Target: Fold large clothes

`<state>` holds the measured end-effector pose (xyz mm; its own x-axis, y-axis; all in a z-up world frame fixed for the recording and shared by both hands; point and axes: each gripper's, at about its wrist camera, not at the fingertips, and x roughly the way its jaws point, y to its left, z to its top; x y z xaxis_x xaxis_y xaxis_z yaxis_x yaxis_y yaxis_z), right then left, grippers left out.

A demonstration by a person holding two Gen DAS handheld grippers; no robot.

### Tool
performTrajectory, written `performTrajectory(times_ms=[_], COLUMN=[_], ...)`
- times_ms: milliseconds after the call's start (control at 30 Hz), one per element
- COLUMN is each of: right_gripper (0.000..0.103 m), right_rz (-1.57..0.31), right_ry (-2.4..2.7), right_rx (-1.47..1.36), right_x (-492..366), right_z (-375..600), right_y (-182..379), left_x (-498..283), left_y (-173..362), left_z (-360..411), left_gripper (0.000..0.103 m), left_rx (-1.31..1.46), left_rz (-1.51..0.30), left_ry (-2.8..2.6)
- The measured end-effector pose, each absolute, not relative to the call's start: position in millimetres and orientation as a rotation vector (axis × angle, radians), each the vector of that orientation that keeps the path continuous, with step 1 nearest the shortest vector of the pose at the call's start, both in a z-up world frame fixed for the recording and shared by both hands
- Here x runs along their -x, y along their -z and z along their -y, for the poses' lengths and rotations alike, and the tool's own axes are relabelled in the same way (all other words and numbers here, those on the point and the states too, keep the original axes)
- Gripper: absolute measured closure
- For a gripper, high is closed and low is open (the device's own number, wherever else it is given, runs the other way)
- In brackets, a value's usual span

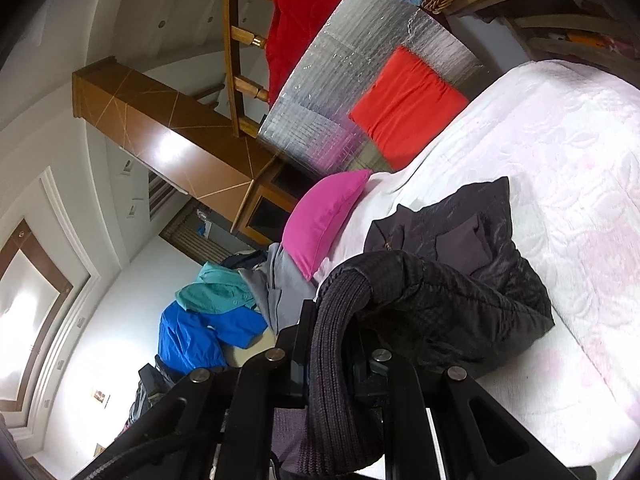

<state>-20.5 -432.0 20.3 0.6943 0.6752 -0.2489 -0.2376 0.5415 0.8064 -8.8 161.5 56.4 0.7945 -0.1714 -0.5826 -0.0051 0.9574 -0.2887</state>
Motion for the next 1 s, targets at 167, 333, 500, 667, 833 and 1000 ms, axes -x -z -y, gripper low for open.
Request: performTrajectory(times_ms=[167, 333, 500, 667, 833, 1000], right_gripper=[0.091, 0.091, 0.091, 0.091, 0.091, 0.091], right_rz=[-0.585, -0.584, -0.59, -0.598, -0.62, -0.642], right_ry=[-0.571, -0.555, -0.539, -0.514, -0.471, -0.429], right_rx=[-0.837, -0.833, -0.821, -0.797, -0.765, -0.727], right_x=[12.8, 4.1, -7.1, -15.3, -23.2, -26.9], right_z=[433.5, 433.0, 429.8, 425.2, 421.2, 417.5], right_y=[-22.5, -25.2, -28.0, -31.4, -35.5, -42.1], left_x=[-3.3, -15.0, -24.8, -34.8, -42.6, -46.3], left_y=[-58.0, -58.5, -57.6, -55.0, -53.8, -52.5], left_z=[-160.5, -159.6, -160.3, -161.5, -162.6, -164.2], left_gripper=[0.088, 0.088, 0.088, 0.088, 0.088, 0.088], left_rx=[0.285, 0.287, 0.285, 0.286, 0.298, 0.296], left_rz=[-0.647, -0.65, -0.651, -0.656, -0.649, -0.633], left_ry=[0.081, 0.071, 0.067, 0.068, 0.08, 0.101])
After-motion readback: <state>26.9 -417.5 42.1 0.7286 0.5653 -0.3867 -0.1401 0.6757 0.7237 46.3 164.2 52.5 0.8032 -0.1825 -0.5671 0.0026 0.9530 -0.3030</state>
